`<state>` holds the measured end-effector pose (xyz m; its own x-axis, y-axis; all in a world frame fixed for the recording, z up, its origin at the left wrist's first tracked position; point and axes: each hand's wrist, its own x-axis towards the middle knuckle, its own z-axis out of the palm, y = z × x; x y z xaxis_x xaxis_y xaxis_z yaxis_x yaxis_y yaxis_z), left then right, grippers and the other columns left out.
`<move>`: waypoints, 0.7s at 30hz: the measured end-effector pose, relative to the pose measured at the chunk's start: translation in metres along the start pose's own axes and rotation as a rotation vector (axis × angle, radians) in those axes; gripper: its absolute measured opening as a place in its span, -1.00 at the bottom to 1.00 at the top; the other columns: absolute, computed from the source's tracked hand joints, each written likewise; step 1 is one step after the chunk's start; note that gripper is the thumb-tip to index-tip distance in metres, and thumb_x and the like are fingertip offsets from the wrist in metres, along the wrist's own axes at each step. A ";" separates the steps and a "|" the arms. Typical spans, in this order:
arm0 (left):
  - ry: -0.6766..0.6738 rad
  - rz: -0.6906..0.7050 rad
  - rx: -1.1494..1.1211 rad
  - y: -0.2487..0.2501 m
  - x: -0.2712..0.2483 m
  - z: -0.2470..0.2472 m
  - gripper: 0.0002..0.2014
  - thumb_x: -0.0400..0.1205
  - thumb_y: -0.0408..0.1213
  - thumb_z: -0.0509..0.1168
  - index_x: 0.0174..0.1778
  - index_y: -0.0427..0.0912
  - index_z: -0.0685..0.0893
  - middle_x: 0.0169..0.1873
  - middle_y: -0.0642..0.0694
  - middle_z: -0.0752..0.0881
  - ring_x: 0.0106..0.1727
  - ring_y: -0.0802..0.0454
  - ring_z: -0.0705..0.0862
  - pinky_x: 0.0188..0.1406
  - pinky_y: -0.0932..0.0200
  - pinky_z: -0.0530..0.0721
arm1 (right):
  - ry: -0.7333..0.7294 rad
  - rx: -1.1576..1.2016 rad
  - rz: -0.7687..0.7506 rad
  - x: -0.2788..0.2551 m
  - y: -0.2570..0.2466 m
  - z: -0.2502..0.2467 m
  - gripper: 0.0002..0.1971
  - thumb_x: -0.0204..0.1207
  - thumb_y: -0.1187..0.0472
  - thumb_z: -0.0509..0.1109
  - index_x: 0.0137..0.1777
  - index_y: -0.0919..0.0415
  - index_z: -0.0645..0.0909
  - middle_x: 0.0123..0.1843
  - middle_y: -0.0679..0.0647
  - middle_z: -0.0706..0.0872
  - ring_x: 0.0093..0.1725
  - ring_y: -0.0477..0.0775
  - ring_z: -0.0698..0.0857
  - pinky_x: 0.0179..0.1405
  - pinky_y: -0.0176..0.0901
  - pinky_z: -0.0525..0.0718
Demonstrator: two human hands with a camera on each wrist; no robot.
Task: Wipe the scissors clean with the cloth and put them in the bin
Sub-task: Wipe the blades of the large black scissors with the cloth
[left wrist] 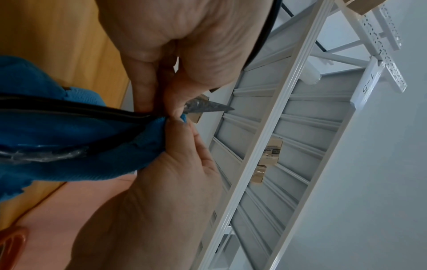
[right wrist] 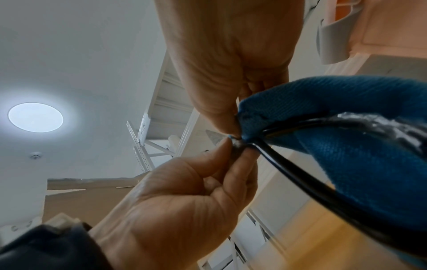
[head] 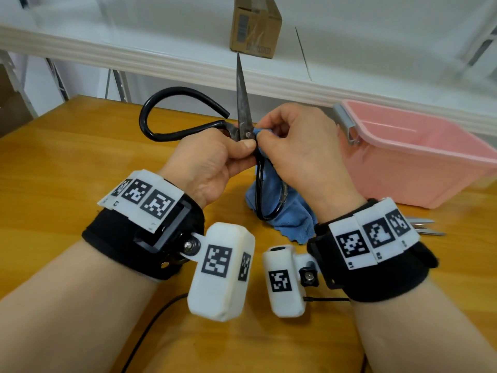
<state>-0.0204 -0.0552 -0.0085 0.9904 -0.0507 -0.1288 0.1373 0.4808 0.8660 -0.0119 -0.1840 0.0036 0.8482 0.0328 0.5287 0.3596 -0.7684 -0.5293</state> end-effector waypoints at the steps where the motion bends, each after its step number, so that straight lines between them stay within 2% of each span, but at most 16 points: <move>1: 0.003 0.002 0.002 0.000 0.000 0.000 -0.79 0.57 -0.69 0.24 0.07 -0.47 0.67 0.03 -0.30 0.76 0.11 -0.19 0.78 0.08 -0.06 0.78 | 0.011 0.003 0.009 0.000 0.000 0.001 -0.91 0.51 0.17 0.45 -0.05 0.02 0.77 -0.19 -0.15 0.74 -0.15 -0.17 0.69 -0.07 -0.20 0.70; 4: 0.006 0.006 0.006 0.000 0.000 0.001 -0.80 0.56 -0.71 0.23 -0.05 -0.40 0.68 -0.11 -0.24 0.78 0.00 -0.15 0.80 0.03 -0.04 0.80 | 0.037 0.011 0.049 0.001 0.001 0.001 -0.92 0.50 0.18 0.44 -0.09 0.03 0.76 -0.21 -0.14 0.74 -0.15 -0.14 0.70 -0.06 -0.12 0.72; 6: 0.010 0.001 0.005 -0.001 0.000 0.002 -0.80 0.56 -0.71 0.24 -0.08 -0.38 0.68 -0.12 -0.24 0.79 -0.01 -0.15 0.81 0.01 -0.04 0.80 | 0.048 0.007 0.075 0.001 0.003 0.001 -0.90 0.51 0.20 0.41 -0.08 0.04 0.76 -0.17 -0.13 0.75 -0.10 -0.11 0.71 -0.01 -0.06 0.73; 8: 0.013 -0.007 -0.005 -0.002 0.001 0.002 -0.80 0.56 -0.71 0.24 -0.05 -0.40 0.66 -0.06 -0.28 0.80 0.04 -0.17 0.81 0.01 -0.04 0.80 | 0.054 0.012 0.091 0.002 0.006 0.000 -0.89 0.53 0.21 0.39 -0.06 0.04 0.74 -0.14 -0.13 0.74 -0.07 -0.10 0.70 0.04 -0.05 0.72; 11: -0.008 -0.017 -0.051 -0.001 0.002 -0.001 -0.82 0.59 -0.68 0.22 0.04 -0.46 0.65 0.00 -0.32 0.79 0.06 -0.16 0.81 -0.02 0.01 0.81 | 0.042 0.040 0.084 0.004 0.009 0.000 -0.90 0.54 0.21 0.40 -0.05 0.01 0.72 -0.17 -0.15 0.73 -0.12 -0.14 0.69 0.01 -0.11 0.71; 14: -0.024 -0.029 -0.151 0.003 0.002 -0.006 -0.78 0.61 -0.67 0.21 0.16 -0.55 0.59 -0.02 -0.35 0.76 0.06 -0.16 0.81 -0.08 0.04 0.82 | 0.084 0.209 0.127 0.006 0.009 -0.002 -0.89 0.50 0.22 0.47 -0.15 -0.05 0.69 -0.24 -0.16 0.74 -0.18 -0.19 0.72 -0.01 -0.02 0.77; 18: -0.054 -0.047 -0.205 0.007 0.001 -0.008 -0.81 0.63 -0.65 0.19 0.12 -0.52 0.62 0.01 -0.35 0.76 0.09 -0.16 0.80 -0.11 0.08 0.81 | 0.137 0.289 0.112 0.006 0.006 -0.007 -0.87 0.46 0.24 0.52 -0.18 -0.05 0.71 -0.29 -0.18 0.74 -0.26 -0.22 0.71 -0.07 -0.05 0.78; 21: -0.079 -0.046 -0.219 0.007 0.000 -0.008 -0.81 0.64 -0.64 0.17 0.07 -0.49 0.65 -0.08 -0.29 0.79 -0.03 -0.09 0.82 -0.13 0.12 0.81 | 0.043 0.219 0.052 0.002 -0.003 -0.005 -0.91 0.52 0.19 0.48 -0.11 -0.05 0.75 -0.20 -0.18 0.78 -0.15 -0.23 0.73 0.00 -0.08 0.77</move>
<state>-0.0192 -0.0447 -0.0066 0.9827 -0.1410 -0.1199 0.1834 0.6546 0.7334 -0.0132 -0.1849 0.0093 0.8520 -0.0343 0.5224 0.3957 -0.6111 -0.6855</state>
